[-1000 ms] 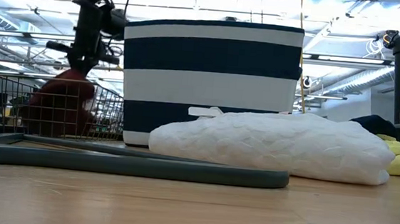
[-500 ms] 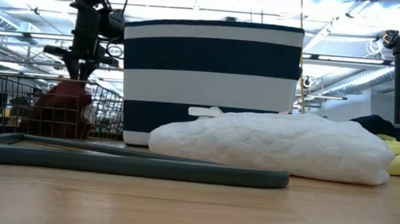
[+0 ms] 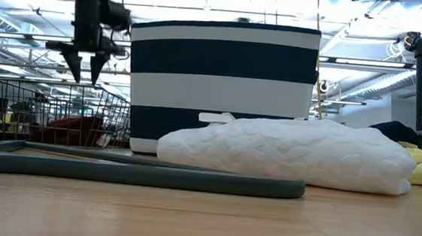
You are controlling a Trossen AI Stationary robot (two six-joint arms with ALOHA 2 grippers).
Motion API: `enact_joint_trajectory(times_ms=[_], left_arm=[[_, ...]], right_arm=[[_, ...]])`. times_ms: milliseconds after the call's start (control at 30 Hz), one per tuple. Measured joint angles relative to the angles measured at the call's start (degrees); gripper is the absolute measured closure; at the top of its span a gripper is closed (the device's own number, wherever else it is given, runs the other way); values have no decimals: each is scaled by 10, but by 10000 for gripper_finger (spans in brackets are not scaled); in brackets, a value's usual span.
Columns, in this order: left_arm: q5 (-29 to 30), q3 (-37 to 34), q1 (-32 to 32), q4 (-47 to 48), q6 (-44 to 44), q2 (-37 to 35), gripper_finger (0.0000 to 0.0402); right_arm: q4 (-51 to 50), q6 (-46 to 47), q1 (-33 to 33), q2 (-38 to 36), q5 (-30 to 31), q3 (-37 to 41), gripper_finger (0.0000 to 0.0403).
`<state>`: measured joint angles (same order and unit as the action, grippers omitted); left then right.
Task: Pick & Place Cloths
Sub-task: Put the dark blue boxer into the brown wire basket
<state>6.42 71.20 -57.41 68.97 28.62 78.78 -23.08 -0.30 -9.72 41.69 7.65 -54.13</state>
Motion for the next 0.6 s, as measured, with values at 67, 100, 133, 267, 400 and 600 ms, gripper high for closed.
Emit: enact_joint_trajectory(times_ms=[67, 100, 133, 267, 400, 600], left_arm=[[0, 0, 2, -10, 0, -26, 205], [0, 0, 2, -18, -2, -40, 208], [-1, 0, 3, -24, -2, -55, 212], [-8, 0, 2, -63, -5, -112, 233], [-22, 0, 2, -112, -17, -165, 254], [-86, 0, 2, -190, -65, -216, 283]], right_arm=[[-17, 14, 0, -9, 30, 0, 316], [-23, 21, 0, -13, 45, 0, 316], [-31, 28, 0, -17, 58, 0, 316], [-59, 58, 0, -28, 106, 0, 316], [-87, 86, 0, -29, 144, 0, 316], [-133, 122, 0, -28, 152, 0, 321]])
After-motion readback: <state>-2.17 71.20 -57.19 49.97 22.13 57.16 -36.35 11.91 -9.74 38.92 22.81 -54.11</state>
